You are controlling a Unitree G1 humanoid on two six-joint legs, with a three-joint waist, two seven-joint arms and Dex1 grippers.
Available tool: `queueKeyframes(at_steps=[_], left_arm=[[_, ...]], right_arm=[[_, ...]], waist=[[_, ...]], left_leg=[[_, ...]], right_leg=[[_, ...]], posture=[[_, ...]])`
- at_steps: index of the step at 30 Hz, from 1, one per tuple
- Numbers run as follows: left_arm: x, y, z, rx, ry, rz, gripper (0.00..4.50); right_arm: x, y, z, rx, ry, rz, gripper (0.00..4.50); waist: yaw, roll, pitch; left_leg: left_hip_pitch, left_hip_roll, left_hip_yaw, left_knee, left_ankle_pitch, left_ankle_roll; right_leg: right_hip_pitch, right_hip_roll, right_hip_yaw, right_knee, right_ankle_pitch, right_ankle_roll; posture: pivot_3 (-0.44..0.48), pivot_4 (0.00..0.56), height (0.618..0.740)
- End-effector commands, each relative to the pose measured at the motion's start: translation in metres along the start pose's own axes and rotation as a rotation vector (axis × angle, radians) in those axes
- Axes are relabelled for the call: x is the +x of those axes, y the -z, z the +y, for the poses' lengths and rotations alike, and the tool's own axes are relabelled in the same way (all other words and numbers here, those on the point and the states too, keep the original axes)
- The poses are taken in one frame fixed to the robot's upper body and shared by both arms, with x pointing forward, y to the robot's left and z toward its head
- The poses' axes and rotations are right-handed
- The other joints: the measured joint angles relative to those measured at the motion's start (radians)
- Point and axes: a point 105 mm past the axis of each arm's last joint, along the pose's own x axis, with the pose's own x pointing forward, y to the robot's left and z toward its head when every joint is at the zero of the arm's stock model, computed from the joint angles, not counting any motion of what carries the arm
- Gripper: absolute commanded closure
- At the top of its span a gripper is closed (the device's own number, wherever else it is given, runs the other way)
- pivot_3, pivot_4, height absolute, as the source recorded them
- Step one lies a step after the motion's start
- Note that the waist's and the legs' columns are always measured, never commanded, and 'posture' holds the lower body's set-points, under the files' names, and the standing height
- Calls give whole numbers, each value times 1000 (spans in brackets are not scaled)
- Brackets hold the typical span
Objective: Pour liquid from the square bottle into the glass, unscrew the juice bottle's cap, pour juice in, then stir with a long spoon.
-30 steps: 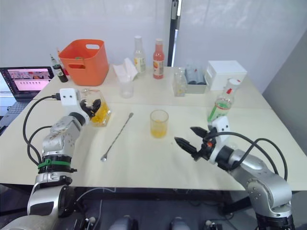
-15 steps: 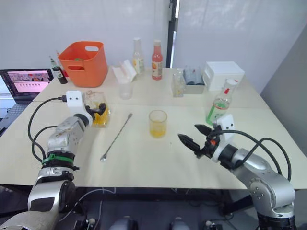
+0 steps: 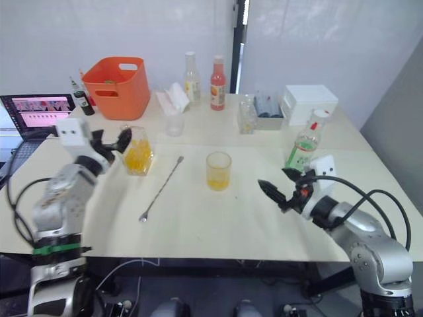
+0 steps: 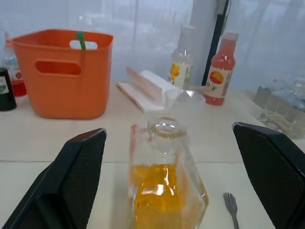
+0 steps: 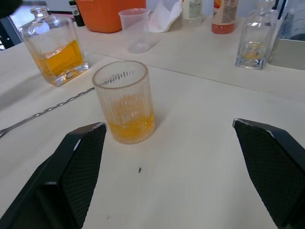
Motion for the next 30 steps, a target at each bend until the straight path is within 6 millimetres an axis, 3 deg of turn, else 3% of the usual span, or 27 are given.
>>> queueKeyframes(at_steps=[1, 6, 11, 14, 19, 30], left_arm=[[-29, -11, -1, -8, 145, 12, 18], [-84, 13, 31, 29, 233, 142, 18], [-105, 29, 58, 46, 183, 160, 18], [-116, 42, 86, 130, 96, 191, 18], [-129, 47, 95, 138, 83, 170, 18], [-121, 62, 68, 65, 210, 161, 18]], right_arm=[[-17, -16, -24, -75, 82, -36, 0], [-44, -8, -61, -112, 244, 6, 0], [-66, 12, -77, -138, 300, 83, 0], [-85, 27, -86, -162, 360, 140, 0], [-103, 33, -90, -143, 419, 137, 0], [-87, 21, -77, -127, 377, 78, 0]], waist=[[-2, 0, 0], [-6, 0, 0], [7, 0, 0], [9, 1, 0], [6, 1, 0], [5, 1, -1]], left_leg=[[0, 0, 0, 0, 0, 0], [1, 1, 3, -1, 0, 0], [2, 2, 4, -1, 0, 0], [3, 2, 5, -1, 0, 0], [4, 3, 6, -2, 0, 0], [5, 4, 7, -3, 0, 0]], right_leg=[[0, 0, 0, 0, 0, 0], [0, 1, 0, -1, -2, -2], [1, 0, -1, -2, -2, -3], [2, 0, 0, -2, -2, -3], [1, 0, 0, -3, -3, -4], [1, 0, 0, -2, -3, -4]], posture=[[0, 150, 715], [0, 150, 715], [0, 150, 715], [0, 150, 715], [0, 150, 715], [0, 150, 715]])
